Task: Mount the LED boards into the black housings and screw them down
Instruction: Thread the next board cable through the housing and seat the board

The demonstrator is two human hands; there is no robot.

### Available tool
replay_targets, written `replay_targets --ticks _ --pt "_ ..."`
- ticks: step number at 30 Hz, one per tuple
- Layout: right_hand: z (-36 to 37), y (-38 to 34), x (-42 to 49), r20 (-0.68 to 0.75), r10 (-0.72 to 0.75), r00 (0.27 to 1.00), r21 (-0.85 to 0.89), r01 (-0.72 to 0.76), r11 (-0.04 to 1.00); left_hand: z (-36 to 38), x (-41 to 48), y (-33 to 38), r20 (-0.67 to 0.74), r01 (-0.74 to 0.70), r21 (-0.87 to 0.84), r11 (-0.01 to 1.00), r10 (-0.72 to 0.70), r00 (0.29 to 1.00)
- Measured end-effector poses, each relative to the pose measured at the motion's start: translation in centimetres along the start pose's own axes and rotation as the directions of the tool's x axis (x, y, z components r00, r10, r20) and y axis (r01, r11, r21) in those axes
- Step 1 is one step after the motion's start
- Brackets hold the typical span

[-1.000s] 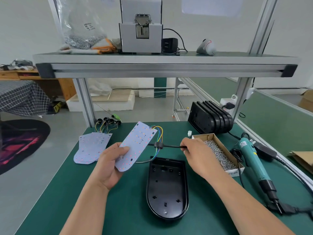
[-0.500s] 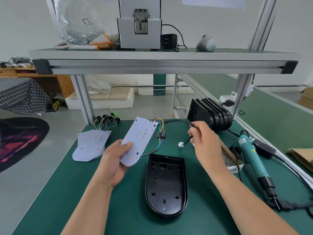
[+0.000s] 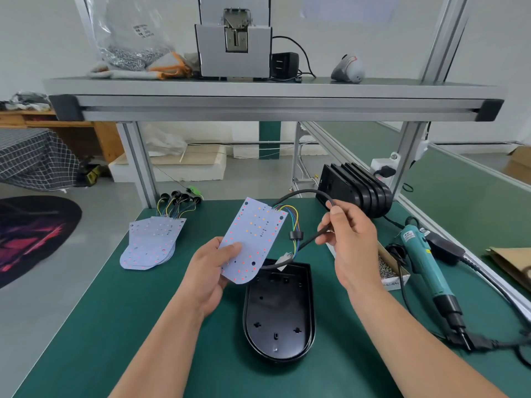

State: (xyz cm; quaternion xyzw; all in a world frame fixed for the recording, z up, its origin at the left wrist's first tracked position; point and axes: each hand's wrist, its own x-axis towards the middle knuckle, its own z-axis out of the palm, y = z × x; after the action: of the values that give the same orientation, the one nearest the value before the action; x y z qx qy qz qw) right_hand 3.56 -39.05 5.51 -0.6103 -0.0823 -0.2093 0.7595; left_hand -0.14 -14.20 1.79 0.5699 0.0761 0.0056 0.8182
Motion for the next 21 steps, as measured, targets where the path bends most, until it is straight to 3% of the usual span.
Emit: replay_targets --ticks 7,15,21 --pt "-0.4 1.3 -0.8 0.019 0.082 0.996 -0.088 -0.08 0.993 0.1 0.1 -0.4 0.023 0.013 -0.062 0.998 -0.011 1.0" --pt "-0.5 1.9 -2.1 0.218 0.18 0.959 -0.246 -0.124 0.961 0.5 0.1 -0.3 0.04 0.054 -0.3 0.952 -0.044 0.998" --pt "-0.4 1.7 -2.3 0.283 0.277 0.918 -0.389 -0.155 0.908 1.1 -0.2 -0.4 0.069 0.065 -0.201 0.977 -0.052 0.996"
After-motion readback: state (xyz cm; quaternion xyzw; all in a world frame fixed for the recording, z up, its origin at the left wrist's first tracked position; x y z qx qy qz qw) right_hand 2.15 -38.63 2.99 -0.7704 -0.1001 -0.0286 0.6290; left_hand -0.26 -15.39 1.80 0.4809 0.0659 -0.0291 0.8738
